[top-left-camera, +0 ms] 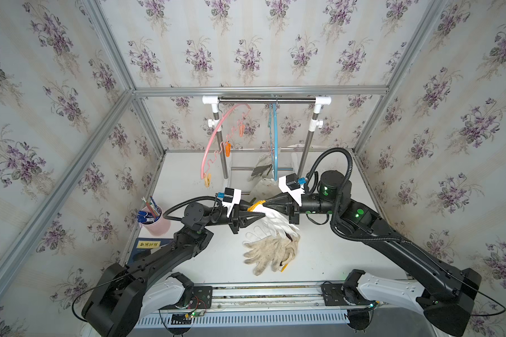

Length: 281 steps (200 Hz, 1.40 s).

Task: Clip the gloves onto a hanger to dry
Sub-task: Pick up the glove from the center of the board.

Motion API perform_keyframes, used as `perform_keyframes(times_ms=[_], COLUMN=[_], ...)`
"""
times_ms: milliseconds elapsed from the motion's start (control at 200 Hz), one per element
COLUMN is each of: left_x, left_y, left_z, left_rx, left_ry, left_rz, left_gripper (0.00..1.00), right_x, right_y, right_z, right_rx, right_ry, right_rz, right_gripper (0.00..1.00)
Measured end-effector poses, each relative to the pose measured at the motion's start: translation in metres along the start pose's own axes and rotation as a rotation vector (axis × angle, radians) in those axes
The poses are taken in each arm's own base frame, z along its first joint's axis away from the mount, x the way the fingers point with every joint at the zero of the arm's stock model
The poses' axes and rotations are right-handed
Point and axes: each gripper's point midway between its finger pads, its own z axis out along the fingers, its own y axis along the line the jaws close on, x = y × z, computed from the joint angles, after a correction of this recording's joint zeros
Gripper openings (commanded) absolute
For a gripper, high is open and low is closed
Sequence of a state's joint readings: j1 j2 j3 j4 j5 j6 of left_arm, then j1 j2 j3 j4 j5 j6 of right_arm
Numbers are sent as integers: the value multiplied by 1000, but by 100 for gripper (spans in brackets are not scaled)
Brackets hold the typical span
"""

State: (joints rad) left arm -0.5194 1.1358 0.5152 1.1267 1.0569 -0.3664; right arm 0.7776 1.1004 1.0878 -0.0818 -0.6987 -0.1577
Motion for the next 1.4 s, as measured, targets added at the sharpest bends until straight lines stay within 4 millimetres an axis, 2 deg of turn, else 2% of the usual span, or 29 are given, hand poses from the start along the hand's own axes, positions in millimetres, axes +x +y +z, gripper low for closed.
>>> perform_keyframes(times_ms=[190,275,435,525,644,699,769,854,919,1069,1169,1294,1404], left_x=[4,2,0,-3,-7,-9,-18,-37,-44,-43,-50,-66,-78], left_y=[8,11,16,18,17,15,11,7,6,14,23,48,81], left_z=[-4,-6,-8,-6,-3,-2,1,4,2,-10,-18,-26,-32], left_rx=[-68,-101,-140,-140,-123,-114,-102,-109,-134,-242,-309,-401,-499], left_ry=[-19,-29,-31,-33,-25,-7,31,91,143,270,343,432,495], left_rz=[-15,-11,2,11,21,32,83,193,266,395,504,596,625], left_gripper=[22,12,0,0,0,0,0,0,0,0,0,0,0], right_x=[2,4,8,12,13,10,2,-10,-17,-24,-25,-28,-22], right_y=[-4,-7,-9,-10,-20,-28,-40,-54,-68,-105,-129,-157,-173], right_z=[-4,-7,-7,-5,-6,-8,-15,-31,-48,-97,-134,-180,-204], right_rx=[28,44,53,54,109,161,241,357,473,766,948,1139,1236], right_ry=[5,7,13,19,28,28,21,0,-18,-56,-81,-120,-142], right_rz=[-9,-14,-11,-7,3,-3,-10,-15,-17,16,49,102,158], right_gripper=[0,0,0,0,40,49,53,53,53,53,53,53,53])
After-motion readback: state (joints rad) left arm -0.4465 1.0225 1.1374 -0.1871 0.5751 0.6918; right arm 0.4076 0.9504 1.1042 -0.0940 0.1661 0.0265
